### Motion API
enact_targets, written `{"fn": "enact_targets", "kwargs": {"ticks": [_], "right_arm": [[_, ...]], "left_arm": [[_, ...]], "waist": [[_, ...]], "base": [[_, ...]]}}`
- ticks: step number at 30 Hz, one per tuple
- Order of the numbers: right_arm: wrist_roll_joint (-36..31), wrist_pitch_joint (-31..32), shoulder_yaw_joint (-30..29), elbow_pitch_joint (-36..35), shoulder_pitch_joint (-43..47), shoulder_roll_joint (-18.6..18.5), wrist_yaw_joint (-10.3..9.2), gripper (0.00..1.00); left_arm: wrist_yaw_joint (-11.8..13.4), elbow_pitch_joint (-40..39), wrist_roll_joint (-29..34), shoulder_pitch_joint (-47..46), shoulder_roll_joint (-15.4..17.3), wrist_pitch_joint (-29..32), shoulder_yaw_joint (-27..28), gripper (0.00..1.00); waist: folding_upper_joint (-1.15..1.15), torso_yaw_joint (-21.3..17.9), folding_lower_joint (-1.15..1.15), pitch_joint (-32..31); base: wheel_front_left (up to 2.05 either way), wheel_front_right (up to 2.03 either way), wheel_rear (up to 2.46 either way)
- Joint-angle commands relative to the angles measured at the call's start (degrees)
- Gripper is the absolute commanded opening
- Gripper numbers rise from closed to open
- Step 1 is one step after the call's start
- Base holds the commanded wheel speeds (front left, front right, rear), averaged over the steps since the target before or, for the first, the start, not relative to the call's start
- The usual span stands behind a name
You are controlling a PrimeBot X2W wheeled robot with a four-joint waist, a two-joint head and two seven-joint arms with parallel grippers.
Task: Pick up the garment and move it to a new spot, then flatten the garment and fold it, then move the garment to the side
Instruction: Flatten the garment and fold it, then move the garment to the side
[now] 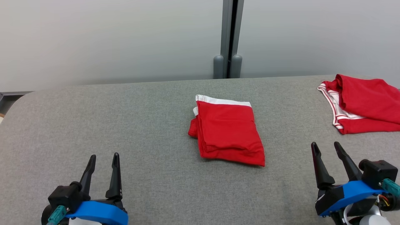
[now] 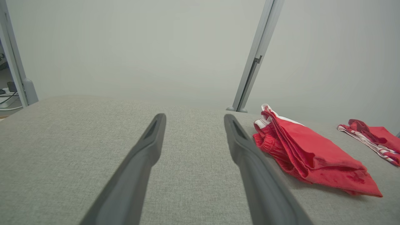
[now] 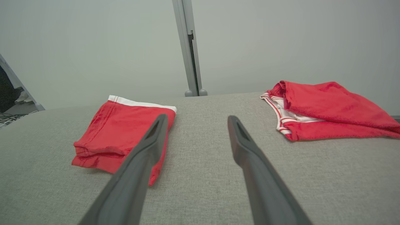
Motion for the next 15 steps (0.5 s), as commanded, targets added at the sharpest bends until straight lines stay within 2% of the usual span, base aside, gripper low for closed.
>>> {"fn": "enact_targets", "kwargs": {"ticks": [1, 15], "right_arm": [[-0.1, -0.5, -0.3, -0.3, 1.0, 0.3, 0.03, 1.0], [-1.0, -1.3, -0.9, 1.6, 1.1, 0.8, 0.03, 1.0]], "left_arm": [[0.1, 0.3, 0.3, 0.8, 0.0, -0.2, 0.6, 1.0], [1.4, -0.4, 1.0, 4.0, -1.3, -0.2, 0.8, 1.0]], "waist": [[0.0, -0.6, 0.0, -0.5], [0.0, -0.9, 0.0, -1.3]], "base": [[0.0, 0.0, 0.0], [0.0, 0.0, 0.0]]}}
